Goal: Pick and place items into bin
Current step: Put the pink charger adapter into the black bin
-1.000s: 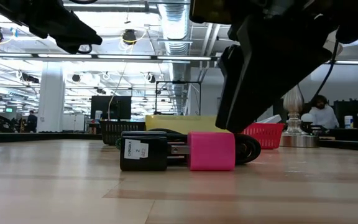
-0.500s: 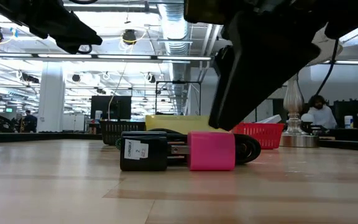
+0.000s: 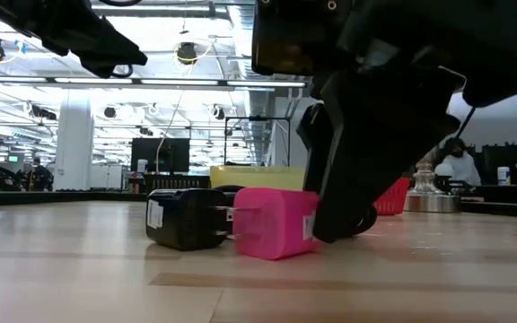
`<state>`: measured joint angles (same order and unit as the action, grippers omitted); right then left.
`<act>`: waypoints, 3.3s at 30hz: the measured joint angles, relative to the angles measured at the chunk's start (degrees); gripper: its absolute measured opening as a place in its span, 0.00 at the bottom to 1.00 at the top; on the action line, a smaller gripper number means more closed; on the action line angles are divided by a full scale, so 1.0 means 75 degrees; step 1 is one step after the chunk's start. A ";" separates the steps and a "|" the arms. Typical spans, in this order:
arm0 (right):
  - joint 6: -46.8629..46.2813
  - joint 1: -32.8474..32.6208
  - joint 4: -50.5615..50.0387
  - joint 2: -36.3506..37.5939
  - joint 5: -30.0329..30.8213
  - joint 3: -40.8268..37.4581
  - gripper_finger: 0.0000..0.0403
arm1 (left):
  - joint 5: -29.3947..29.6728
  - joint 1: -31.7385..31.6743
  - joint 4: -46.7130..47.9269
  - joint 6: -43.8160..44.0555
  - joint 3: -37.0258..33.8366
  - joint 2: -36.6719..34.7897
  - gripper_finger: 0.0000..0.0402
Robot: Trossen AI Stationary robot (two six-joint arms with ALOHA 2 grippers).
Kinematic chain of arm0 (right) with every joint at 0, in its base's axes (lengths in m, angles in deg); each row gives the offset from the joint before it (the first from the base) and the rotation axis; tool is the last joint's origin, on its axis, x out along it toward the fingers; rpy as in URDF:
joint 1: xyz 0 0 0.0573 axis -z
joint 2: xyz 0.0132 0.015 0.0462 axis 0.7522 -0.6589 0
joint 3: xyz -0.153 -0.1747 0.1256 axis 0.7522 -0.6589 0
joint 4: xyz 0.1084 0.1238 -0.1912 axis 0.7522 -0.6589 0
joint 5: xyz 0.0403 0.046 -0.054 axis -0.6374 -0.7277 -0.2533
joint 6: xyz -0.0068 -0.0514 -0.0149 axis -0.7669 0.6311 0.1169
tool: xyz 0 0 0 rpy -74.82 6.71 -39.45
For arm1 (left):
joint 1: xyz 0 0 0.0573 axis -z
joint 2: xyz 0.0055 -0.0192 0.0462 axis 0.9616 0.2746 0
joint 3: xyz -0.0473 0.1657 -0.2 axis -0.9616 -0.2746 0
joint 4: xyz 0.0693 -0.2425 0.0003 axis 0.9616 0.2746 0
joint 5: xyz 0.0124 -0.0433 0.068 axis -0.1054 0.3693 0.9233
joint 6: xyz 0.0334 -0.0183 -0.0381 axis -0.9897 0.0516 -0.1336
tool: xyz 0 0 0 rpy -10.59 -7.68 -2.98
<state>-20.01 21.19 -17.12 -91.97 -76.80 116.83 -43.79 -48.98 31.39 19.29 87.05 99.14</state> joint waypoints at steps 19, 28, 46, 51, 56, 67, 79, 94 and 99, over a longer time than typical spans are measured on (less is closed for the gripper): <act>0.0870 0.0110 0.0137 0.0000 -0.0087 0.0003 0.55 | 0.0003 0.0000 0.0035 0.0006 0.0000 0.0000 0.23; 0.1192 0.0186 0.0189 0.0000 -0.0154 0.0012 0.55 | 0.0003 0.0000 0.0054 0.0006 0.0000 0.0000 0.23; 0.1496 0.0119 -0.0145 0.0003 0.0002 0.0333 0.63 | 0.0003 0.0000 0.0064 0.0032 0.0000 0.0000 0.23; 0.1802 0.0024 -0.0223 0.0006 0.0033 0.0504 0.63 | 0.0003 0.0002 0.0064 0.0032 0.0000 0.0000 0.23; 0.1830 0.0042 -0.0256 0.0006 -0.0043 0.0506 0.63 | 0.0003 0.0000 0.0137 0.0038 0.0000 0.0000 0.23; 0.2328 0.0091 -0.0171 0.0006 -0.0258 0.0504 0.63 | 0.0003 0.0000 0.0166 0.0070 0.0000 0.0000 0.23; 0.2796 0.0143 0.0054 0.0006 -0.0299 0.0504 0.64 | 0.0003 0.0000 0.0178 0.0070 0.0000 0.0000 0.23; 0.2927 0.0181 0.0374 -0.0177 -0.0643 0.0522 0.63 | 0.0003 0.0002 0.0198 0.0085 0.0000 0.0000 0.23; 0.2922 0.0271 0.0510 -0.0467 -0.1173 0.0511 0.63 | 0.0003 0.0000 0.0204 0.0131 0.0000 0.0000 0.23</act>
<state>1.90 23.22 -13.29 -95.47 -85.60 120.67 -43.77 -48.98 32.92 20.27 87.05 99.14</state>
